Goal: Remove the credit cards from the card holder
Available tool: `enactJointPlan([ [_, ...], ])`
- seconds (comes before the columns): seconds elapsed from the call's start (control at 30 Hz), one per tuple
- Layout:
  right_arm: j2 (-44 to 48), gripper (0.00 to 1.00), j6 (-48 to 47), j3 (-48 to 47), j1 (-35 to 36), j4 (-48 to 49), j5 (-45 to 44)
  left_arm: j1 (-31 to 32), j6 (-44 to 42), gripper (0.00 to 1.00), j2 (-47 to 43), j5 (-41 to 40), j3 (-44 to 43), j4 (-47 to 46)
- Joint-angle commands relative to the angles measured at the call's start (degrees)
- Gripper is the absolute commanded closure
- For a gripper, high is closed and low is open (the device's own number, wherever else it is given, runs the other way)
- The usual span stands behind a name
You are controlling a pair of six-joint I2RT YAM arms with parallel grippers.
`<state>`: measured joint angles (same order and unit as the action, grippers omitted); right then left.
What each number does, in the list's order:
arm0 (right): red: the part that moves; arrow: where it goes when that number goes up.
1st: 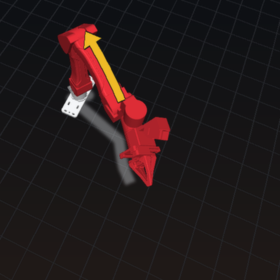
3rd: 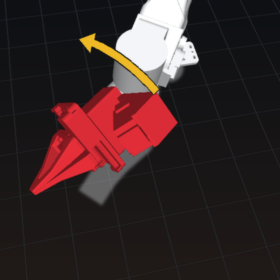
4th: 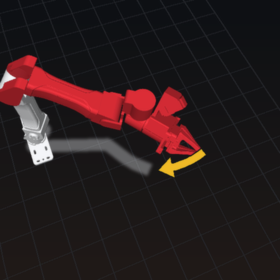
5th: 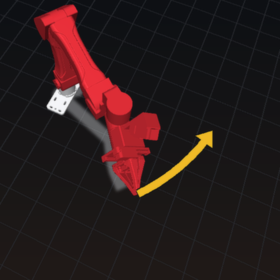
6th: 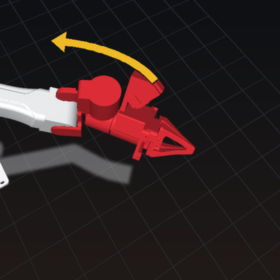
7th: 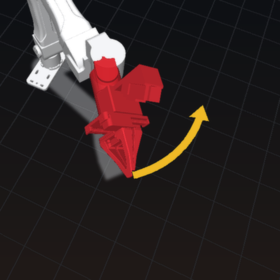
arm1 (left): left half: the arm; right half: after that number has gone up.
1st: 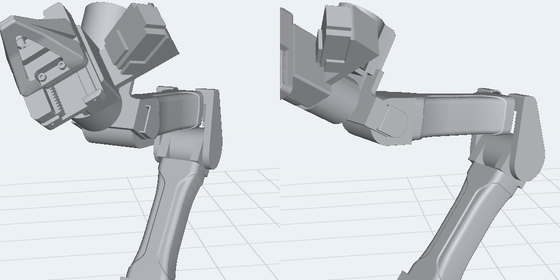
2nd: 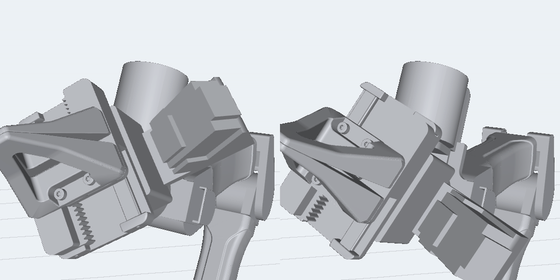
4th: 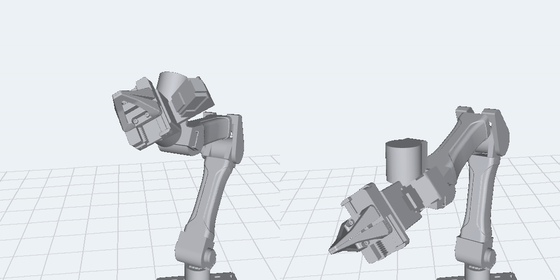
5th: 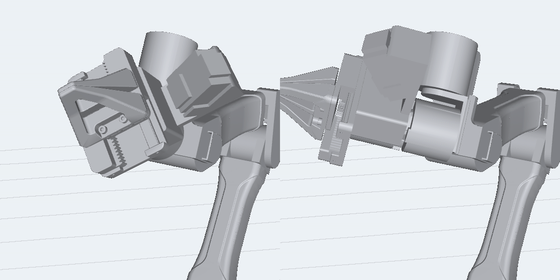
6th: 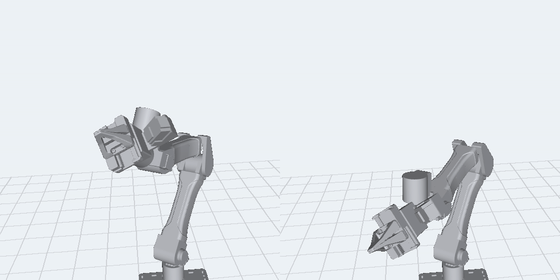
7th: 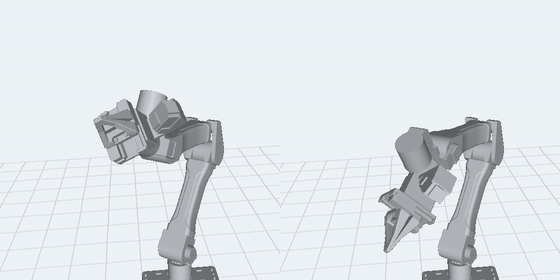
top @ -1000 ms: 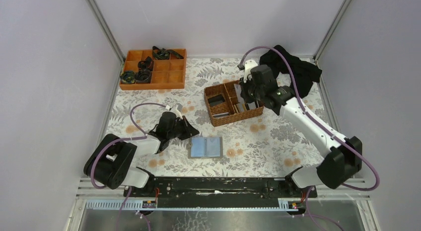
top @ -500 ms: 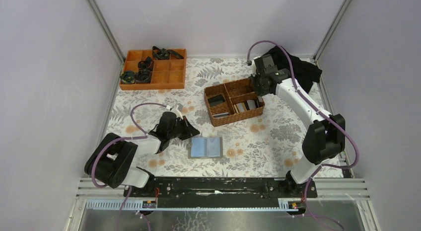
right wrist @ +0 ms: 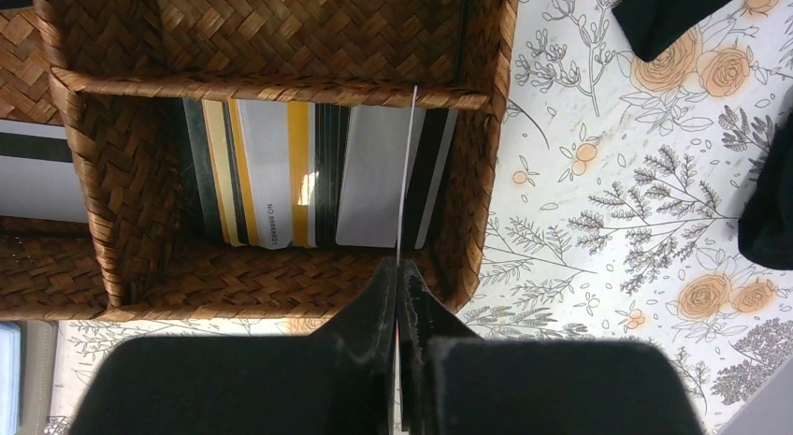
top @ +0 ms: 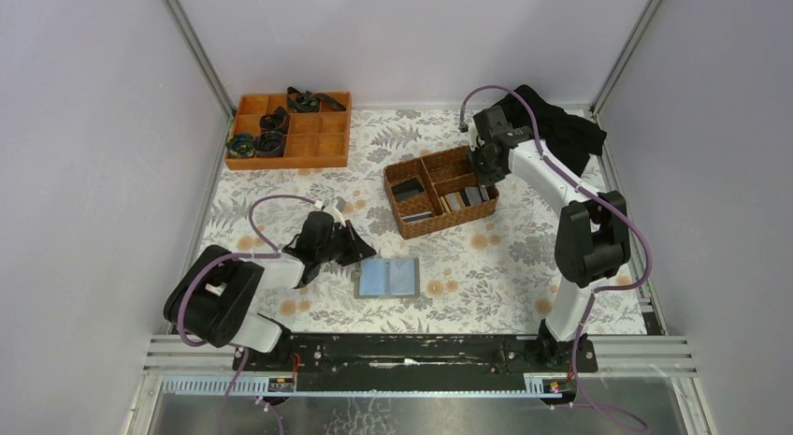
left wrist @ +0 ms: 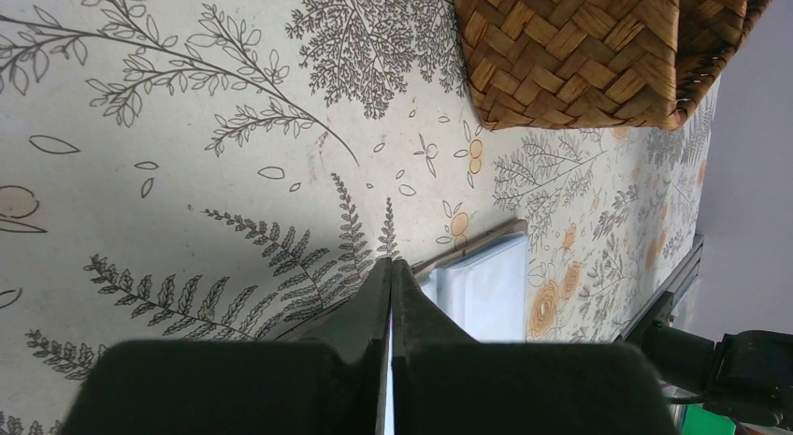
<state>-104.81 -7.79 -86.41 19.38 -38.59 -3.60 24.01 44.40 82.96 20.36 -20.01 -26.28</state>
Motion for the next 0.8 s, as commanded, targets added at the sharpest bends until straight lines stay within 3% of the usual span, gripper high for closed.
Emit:
enactJointPlan([
  [0.0, -0.57, 1.0, -1.06, -3.15, -0.22, -1.22, 1.47, -0.25, -0.65, 1.0, 1.07, 0.1, -0.56, -4.32],
  [0.2, -1.76, 1.0, -1.2, -5.22, -0.3, -2.75, 1.11, -0.78, -0.28, 1.0, 2.77, 1.79, -0.84, -5.72],
  [0.37, 3.2, 1.0, 0.08, -3.1, -0.54, -0.29, 1.22, -1.2, -0.41, 1.0, 3.06, 2.27, -0.87, -6.2],
  [0.5, 10.88, 1.0, 1.68, 0.72, -0.51, 3.27, 8.18, -1.16, 1.22, 1.0, 1.5, 2.26, 0.67, -11.51],
  [0.67, 22.79, 1.0, 4.59, 9.49, -0.5, 9.49, 27.92, -1.16, 4.38, 0.59, -4.75, 2.98, 3.44, -21.08],
  [0.77, 27.81, 1.0, 7.78, 15.64, -0.6, 13.97, 38.39, -1.16, 7.13, 0.57, -5.07, 8.06, 5.65, -33.49],
])
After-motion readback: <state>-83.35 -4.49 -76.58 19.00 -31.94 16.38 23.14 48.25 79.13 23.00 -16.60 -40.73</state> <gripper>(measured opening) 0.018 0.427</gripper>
